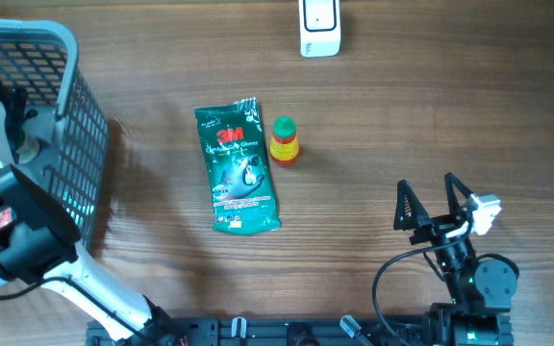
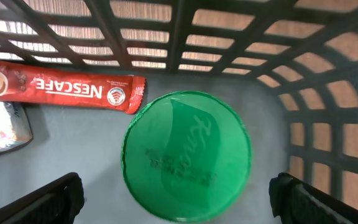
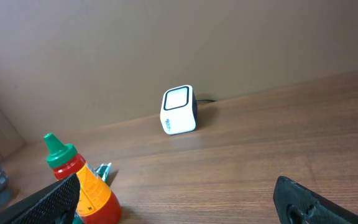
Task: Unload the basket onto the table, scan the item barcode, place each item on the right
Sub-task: 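Reach the left gripper into the basket and grasp the green-lidded jar, then carry the jar out and place it right of the bottle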
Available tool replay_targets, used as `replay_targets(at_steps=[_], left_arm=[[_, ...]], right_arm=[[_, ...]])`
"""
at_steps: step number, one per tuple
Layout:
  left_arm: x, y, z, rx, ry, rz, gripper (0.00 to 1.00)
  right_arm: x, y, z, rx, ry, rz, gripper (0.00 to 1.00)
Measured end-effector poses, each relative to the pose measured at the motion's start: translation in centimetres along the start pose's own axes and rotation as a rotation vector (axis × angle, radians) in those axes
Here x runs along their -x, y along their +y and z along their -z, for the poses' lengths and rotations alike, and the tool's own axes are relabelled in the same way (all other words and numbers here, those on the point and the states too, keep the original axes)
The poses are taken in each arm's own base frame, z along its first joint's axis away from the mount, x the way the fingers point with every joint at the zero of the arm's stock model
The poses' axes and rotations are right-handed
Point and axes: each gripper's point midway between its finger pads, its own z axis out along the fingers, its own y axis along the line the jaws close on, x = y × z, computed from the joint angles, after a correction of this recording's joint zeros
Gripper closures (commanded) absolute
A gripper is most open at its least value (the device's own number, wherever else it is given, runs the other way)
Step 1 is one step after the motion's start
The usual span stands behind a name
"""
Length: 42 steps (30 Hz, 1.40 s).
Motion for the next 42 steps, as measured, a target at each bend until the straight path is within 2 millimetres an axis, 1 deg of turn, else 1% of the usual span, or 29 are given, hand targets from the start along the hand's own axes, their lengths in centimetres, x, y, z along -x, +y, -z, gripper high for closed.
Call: replay_targets(at_steps=[2, 6, 7, 9, 10, 11, 12, 14, 19, 22, 23, 24, 26, 28, 29, 30, 32, 34, 35, 36, 37, 38, 39, 41, 42], left_arm=[[-0.2, 0.0, -1.2, 0.013, 0.006, 0.002, 0.00], [-0.2, -0.1, -2.8, 0.020, 0.004, 0.008, 0.00], [-0.2, -0.2, -3.2, 0.021, 0.002, 0.009, 0.08], [-0.4, -0.1, -3.5, 0.027, 0.005, 0.006, 0.20], [-0.4, -0.1, -3.6, 0.030, 0.003, 0.011, 0.29], [-0.4, -0.1, -3.6, 0.030, 0.003, 0.011, 0.35], [-0.5, 0.0, -3.6, 0.033, 0.004, 0.012, 0.39], [-0.5, 0.1, -3.6, 0.040, 0.003, 0.016, 0.41], [-0.9, 1.2, -3.2, 0.079, 0.019, 0.003, 0.41], [-1.3, 2.0, -2.3, 0.099, 0.044, -0.008, 0.41], [-1.2, 2.4, -1.4, 0.099, 0.048, -0.009, 0.41], [-0.9, 2.5, -0.3, 0.088, 0.043, -0.004, 0.40], [0.3, 2.5, 2.8, 0.039, 0.012, 0.016, 0.40], [2.5, 2.6, 8.2, -0.061, -0.054, 0.057, 0.40], [3.5, 2.9, 11.3, -0.121, -0.091, 0.081, 0.40], [4.1, 3.3, 13.4, -0.160, -0.112, 0.096, 0.40], [5.0, 4.6, 19.8, -0.292, -0.162, 0.137, 0.40], [5.1, 5.6, 24.2, -0.410, -0.182, 0.159, 0.41], [4.8, 6.0, 26.6, -0.483, -0.179, 0.162, 0.40], [4.4, 6.2, 28.2, -0.532, -0.175, 0.160, 0.41], [3.4, 6.2, 30.5, -0.612, -0.156, 0.143, 0.41], [2.3, 6.1, 32.3, -0.677, -0.135, 0.119, 0.41], [1.0, 5.8, 33.8, -0.736, -0.110, 0.086, 0.41], [-2.3, 4.9, 36.8, -0.850, -0.040, -0.004, 0.41], [-4.7, 4.2, 38.2, -0.905, 0.010, -0.070, 0.42]], right_arm=[[0.0, 0.0, 0.0, 0.000, 0.000, 0.000, 0.00], [0.0, 0.0, 0.0, 0.000, 0.000, 0.000, 0.00], [0.0, 0.0, 0.0, 0.000, 0.000, 0.000, 0.00], [0.0, 0.0, 0.0, 0.000, 0.000, 0.000, 0.00], [0.0, 0.0, 0.0, 0.000, 0.000, 0.000, 0.00], [0.0, 0.0, 0.0, 0.000, 0.000, 0.000, 0.00], [0.0, 0.0, 0.0, 0.000, 0.000, 0.000, 0.00], [0.0, 0.0, 0.0, 0.000, 0.000, 0.000, 0.00], [0.0, 0.0, 0.0, 0.000, 0.000, 0.000, 0.00], [0.0, 0.0, 0.0, 0.000, 0.000, 0.000, 0.00], [0.0, 0.0, 0.0, 0.000, 0.000, 0.000, 0.00], [0.0, 0.0, 0.0, 0.000, 0.000, 0.000, 0.00], [0.0, 0.0, 0.0, 0.000, 0.000, 0.000, 0.00], [0.0, 0.0, 0.0, 0.000, 0.000, 0.000, 0.00], [0.0, 0.0, 0.0, 0.000, 0.000, 0.000, 0.00], [0.0, 0.0, 0.0, 0.000, 0.000, 0.000, 0.00], [0.0, 0.0, 0.0, 0.000, 0.000, 0.000, 0.00], [0.0, 0.0, 0.0, 0.000, 0.000, 0.000, 0.00], [0.0, 0.0, 0.0, 0.000, 0.000, 0.000, 0.00], [0.0, 0.0, 0.0, 0.000, 0.000, 0.000, 0.00], [0.0, 0.0, 0.0, 0.000, 0.000, 0.000, 0.00], [0.0, 0.0, 0.0, 0.000, 0.000, 0.000, 0.00], [0.0, 0.0, 0.0, 0.000, 0.000, 0.000, 0.00], [0.0, 0.0, 0.0, 0.000, 0.000, 0.000, 0.00], [0.0, 0.0, 0.0, 0.000, 0.000, 0.000, 0.00]])
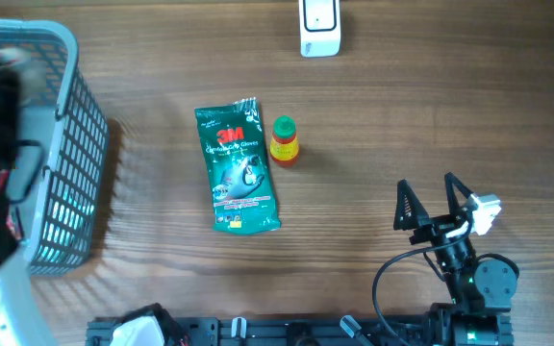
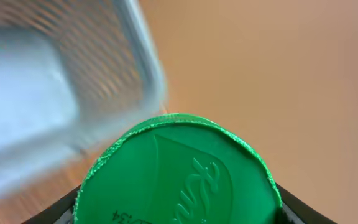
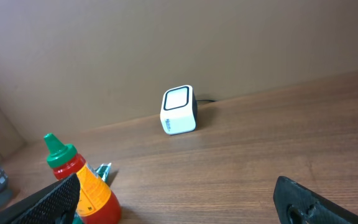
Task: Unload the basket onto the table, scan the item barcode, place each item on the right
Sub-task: 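Carry the jar out and place it right of the bottle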
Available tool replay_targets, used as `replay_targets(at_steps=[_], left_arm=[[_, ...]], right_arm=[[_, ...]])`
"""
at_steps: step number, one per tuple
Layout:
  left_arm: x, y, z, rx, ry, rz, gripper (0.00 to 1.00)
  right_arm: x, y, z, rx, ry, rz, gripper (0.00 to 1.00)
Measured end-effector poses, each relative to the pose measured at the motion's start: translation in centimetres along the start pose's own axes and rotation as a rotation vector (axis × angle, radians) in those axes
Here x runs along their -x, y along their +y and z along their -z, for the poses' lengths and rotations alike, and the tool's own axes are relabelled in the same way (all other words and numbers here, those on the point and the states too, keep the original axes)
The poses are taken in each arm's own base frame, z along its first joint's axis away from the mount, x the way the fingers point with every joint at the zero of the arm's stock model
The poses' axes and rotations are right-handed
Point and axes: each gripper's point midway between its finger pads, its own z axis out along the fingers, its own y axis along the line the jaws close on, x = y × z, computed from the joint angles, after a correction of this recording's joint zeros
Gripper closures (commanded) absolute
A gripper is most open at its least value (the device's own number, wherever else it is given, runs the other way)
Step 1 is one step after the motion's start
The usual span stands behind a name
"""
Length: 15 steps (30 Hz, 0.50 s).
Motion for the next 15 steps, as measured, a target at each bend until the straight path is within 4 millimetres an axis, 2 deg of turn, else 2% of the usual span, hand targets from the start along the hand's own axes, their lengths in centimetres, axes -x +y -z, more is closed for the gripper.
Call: replay_targets(at_steps=[1, 2, 4, 8, 11, 12, 15], left_arm=[[-1.5, -1.0, 0.1, -0.034, 0.049, -0.021, 0.42], [-3.8, -2.2, 0.1, -0.071, 0.117, -0.059, 0.42], [-9.7, -4.8, 0.2, -0.144, 0.289, -0.155, 0.42], [-19.0, -7.0, 0.4, -0.186, 0.504, -0.312, 0.42], [-25.9, -7.3, 0.5, -0.176, 0.632, -0.433, 0.41], [-27.6, -7.2, 0.5, -0.170, 0.662, -0.464, 0.41], [-35.1, -5.0, 0.8, -0.091, 0.784, -0.621, 0.42]], right_arm=[[0.0, 0.0, 0.0, 0.000, 0.000, 0.000, 0.00], [0.0, 0.0, 0.0, 0.000, 0.000, 0.000, 0.00], [0.0, 0.0, 0.0, 0.000, 0.000, 0.000, 0.00], [0.0, 0.0, 0.0, 0.000, 0.000, 0.000, 0.00], [0.0, 0.0, 0.0, 0.000, 0.000, 0.000, 0.00], [0.0, 0.0, 0.0, 0.000, 0.000, 0.000, 0.00], [0.0, 0.0, 0.0, 0.000, 0.000, 0.000, 0.00]])
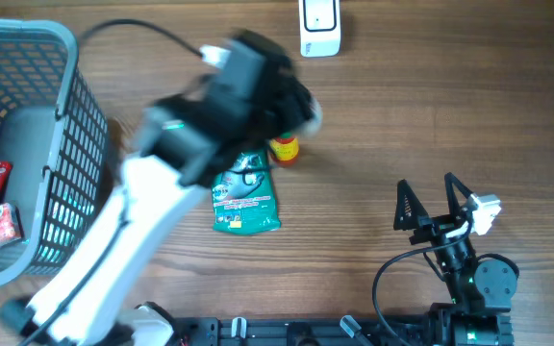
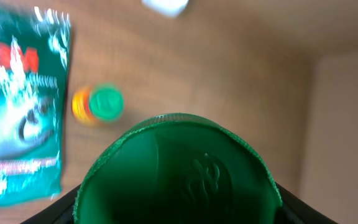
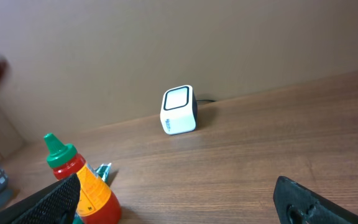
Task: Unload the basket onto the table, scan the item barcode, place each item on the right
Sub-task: 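Carry the jar out and place it right of the bottle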
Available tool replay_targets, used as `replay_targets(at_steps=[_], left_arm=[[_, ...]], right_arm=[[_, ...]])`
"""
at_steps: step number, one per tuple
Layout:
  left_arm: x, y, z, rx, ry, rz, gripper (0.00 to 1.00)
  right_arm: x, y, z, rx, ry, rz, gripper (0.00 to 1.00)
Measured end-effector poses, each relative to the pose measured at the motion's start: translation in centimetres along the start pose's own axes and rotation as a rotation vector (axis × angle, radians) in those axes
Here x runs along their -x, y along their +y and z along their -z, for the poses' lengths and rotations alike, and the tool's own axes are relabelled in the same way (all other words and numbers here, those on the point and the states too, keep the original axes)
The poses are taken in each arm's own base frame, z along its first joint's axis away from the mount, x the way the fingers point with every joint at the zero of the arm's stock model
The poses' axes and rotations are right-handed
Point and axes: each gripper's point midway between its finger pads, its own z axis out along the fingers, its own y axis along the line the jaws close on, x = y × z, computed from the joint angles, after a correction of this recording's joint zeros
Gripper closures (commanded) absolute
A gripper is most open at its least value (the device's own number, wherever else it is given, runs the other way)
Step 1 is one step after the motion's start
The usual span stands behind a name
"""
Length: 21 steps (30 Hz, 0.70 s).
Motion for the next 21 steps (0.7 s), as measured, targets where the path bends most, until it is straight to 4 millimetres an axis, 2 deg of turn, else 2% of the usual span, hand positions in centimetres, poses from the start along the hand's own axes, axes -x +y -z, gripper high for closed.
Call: replay_targets(at_steps=[2, 5, 10, 15, 17, 19, 21], left_arm=[[-3.4, 0.3, -2.7, 0.088, 0.090, -0.063, 0.42], [-7.1, 1.0, -5.1, 0.192, 0.166, -0.143, 0.41], [-11.6, 2.5, -9.4, 0.381, 0.191, -0.304, 0.41], [-13.1, 5.0, -14.6, 0.535, 0.180, -0.322, 0.42], [-13.2, 5.2, -16.4, 0.543, 0.161, -0.306, 0.41], [-13.7, 5.3, -18.9, 0.529, 0.132, -0.258, 0.35], [-14.2, 6.3, -19.9, 0.541, 0.122, -0.221, 0.23]], right_arm=[[0.0, 0.0, 0.0, 0.000, 0.000, 0.000, 0.00], [0.0, 0.0, 0.0, 0.000, 0.000, 0.000, 0.00], [0.0, 0.0, 0.0, 0.000, 0.000, 0.000, 0.00], [0.0, 0.0, 0.0, 0.000, 0.000, 0.000, 0.00], [0.0, 0.0, 0.0, 0.000, 0.000, 0.000, 0.00], [0.0, 0.0, 0.0, 0.000, 0.000, 0.000, 0.00], [0.0, 0.0, 0.0, 0.000, 0.000, 0.000, 0.00]])
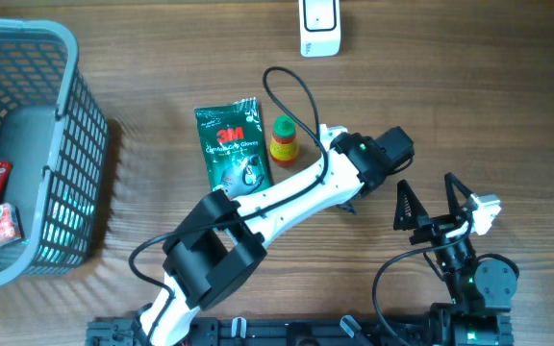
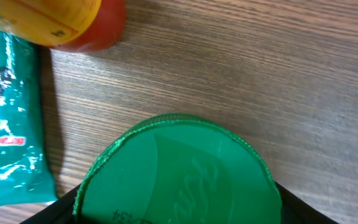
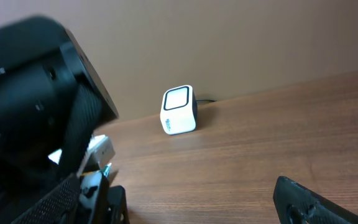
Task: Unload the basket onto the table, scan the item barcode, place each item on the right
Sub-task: 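Carry the jar out and place it right of the bottle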
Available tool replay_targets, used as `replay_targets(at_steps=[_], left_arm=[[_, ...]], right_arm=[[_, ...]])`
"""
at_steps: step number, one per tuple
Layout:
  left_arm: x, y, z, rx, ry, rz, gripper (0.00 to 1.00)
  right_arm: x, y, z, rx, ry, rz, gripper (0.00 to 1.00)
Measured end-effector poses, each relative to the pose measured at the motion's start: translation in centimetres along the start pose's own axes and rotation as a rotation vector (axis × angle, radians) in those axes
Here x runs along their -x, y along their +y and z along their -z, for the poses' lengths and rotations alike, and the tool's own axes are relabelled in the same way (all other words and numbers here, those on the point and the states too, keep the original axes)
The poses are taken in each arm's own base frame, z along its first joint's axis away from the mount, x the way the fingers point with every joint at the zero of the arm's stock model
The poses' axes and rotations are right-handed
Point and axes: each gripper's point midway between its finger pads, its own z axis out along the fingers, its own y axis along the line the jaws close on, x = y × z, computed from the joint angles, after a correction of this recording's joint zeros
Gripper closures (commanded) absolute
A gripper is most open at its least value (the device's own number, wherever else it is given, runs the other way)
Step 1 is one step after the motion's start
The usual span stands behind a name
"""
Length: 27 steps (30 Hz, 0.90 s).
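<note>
A round green lid (image 2: 179, 171) of a tub fills the lower left wrist view, and my left gripper (image 2: 179, 208) is shut on it, its black fingers showing at both bottom corners. It hangs close above the wood, just right of the sauce bottle (image 1: 284, 139). From overhead the left arm hides the tub, with the left gripper (image 1: 352, 192) under the wrist. The white barcode scanner (image 1: 318, 27) stands at the far edge, its window facing the right wrist camera (image 3: 179, 110). My right gripper (image 1: 433, 204) rests open and holds nothing at the near right.
A green 3M packet (image 1: 236, 163) lies flat left of the bottle. A grey mesh basket (image 1: 70, 115) stands at the left edge with a red sachet inside. The left arm (image 3: 36, 106) blocks the left part of the right wrist view.
The left arm was above the packet and bottle, high over the table. It is now farther right and much lower, the tub close to the wood. The right arm has not moved.
My left gripper was open inside the basket over the green-lidded tub. Then it was shut on the tub by the basket rim, then above the 3M packet and bottle. Now the tub is low over the table right of the bottle.
</note>
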Motion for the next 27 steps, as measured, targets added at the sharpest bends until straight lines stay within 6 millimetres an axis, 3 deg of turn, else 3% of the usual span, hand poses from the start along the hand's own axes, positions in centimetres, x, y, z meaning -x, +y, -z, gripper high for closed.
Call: replay_targets(at_steps=[2, 4, 9, 11, 15, 18, 20, 22, 24, 27], left_arm=[[0.0, 0.1, -0.1, 0.003, 0.000, 0.013, 0.16], [0.3, 0.0, -0.2, -0.002, -0.006, 0.039, 0.00], [1.2, 0.3, 1.0, -0.028, -0.019, 0.070, 0.00], [2.0, 0.2, 3.1, -0.075, -0.040, 0.086, 0.00], [4.1, 0.8, 10.1, -0.232, -0.109, 0.139, 0.00], [5.5, 2.3, 16.0, -0.361, -0.175, 0.175, 0.00], [6.1, 3.3, 18.3, -0.403, -0.217, 0.173, 0.00], [7.6, 5.7, 21.1, -0.431, -0.294, 0.185, 0.00], [9.7, 9.6, 23.5, -0.427, -0.378, 0.242, 0.00], [13.6, 17.9, 26.7, -0.400, -0.520, 0.433, 0.00]], right_arm=[[0.0, 0.0, 0.0, 0.000, 0.000, 0.000, 0.00], [0.0, 0.0, 0.0, 0.000, 0.000, 0.000, 0.00], [0.0, 0.0, 0.0, 0.000, 0.000, 0.000, 0.00], [0.0, 0.0, 0.0, 0.000, 0.000, 0.000, 0.00], [0.0, 0.0, 0.0, 0.000, 0.000, 0.000, 0.00], [0.0, 0.0, 0.0, 0.000, 0.000, 0.000, 0.00], [0.0, 0.0, 0.0, 0.000, 0.000, 0.000, 0.00], [0.0, 0.0, 0.0, 0.000, 0.000, 0.000, 0.00], [0.0, 0.0, 0.0, 0.000, 0.000, 0.000, 0.00], [0.0, 0.0, 0.0, 0.000, 0.000, 0.000, 0.00]])
